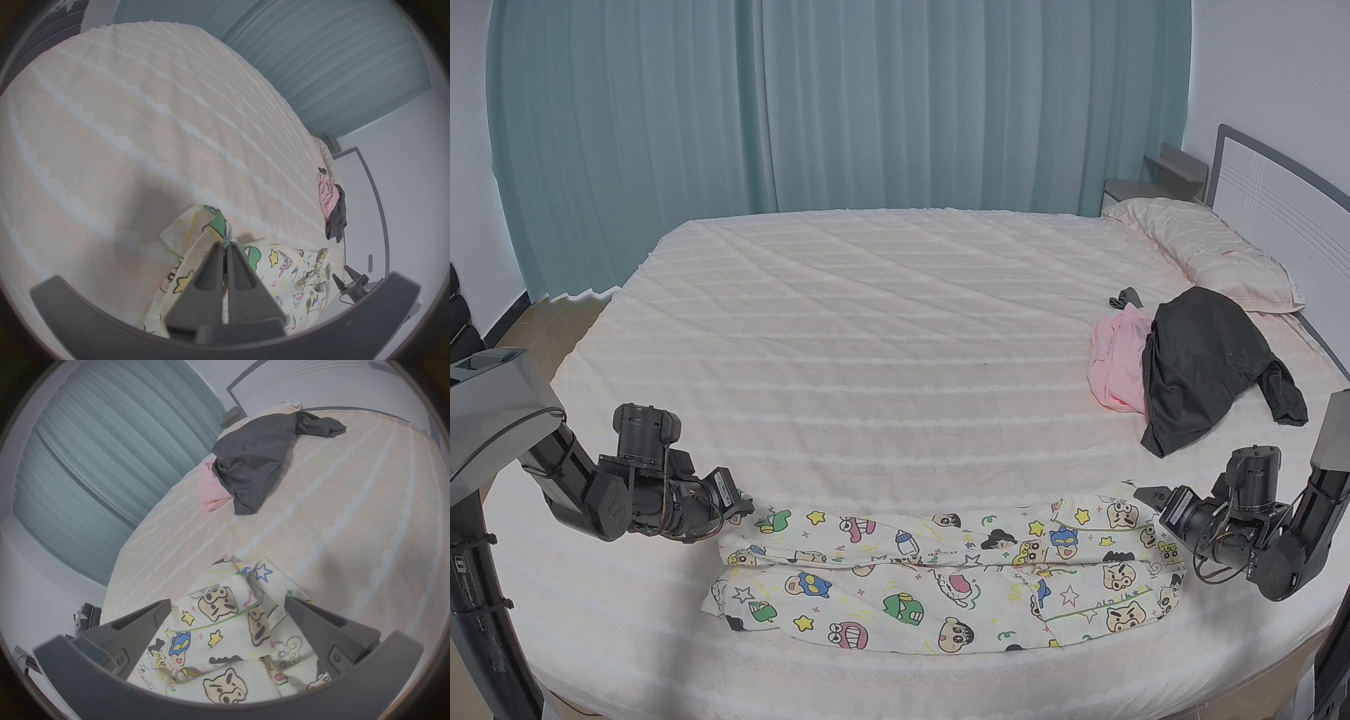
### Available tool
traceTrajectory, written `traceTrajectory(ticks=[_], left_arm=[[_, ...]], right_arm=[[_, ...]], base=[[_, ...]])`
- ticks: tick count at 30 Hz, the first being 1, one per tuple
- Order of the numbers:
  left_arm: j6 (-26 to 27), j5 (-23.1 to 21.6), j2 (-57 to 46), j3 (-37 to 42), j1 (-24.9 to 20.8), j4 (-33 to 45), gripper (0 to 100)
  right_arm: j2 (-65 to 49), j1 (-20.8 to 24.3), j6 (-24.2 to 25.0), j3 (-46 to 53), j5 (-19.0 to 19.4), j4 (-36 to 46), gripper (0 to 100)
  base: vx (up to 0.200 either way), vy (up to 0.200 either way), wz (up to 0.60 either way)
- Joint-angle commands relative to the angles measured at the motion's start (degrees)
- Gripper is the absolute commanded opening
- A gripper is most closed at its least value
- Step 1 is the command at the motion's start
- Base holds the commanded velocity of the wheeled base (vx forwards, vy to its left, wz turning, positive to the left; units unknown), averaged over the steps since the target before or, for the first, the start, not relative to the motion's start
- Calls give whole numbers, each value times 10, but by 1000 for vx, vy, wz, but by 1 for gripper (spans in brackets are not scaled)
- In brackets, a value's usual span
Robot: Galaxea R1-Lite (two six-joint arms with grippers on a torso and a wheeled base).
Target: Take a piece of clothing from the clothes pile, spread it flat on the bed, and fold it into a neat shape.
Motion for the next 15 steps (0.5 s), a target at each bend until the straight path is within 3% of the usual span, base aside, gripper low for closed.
traceTrajectory(ticks=[1,7,15], left_arm=[[0,4,-34,1,-2,2,0],[1,4,-44,-6,-3,19,0],[3,7,-46,-36,-3,38,0]], right_arm=[[-30,45,-3,-66,1,73,100],[0,107,-5,-123,-1,130,100],[99,109,-25,-159,-1,151,100]], base=[[0,0,0],[0,0,0],[0,0,0]])
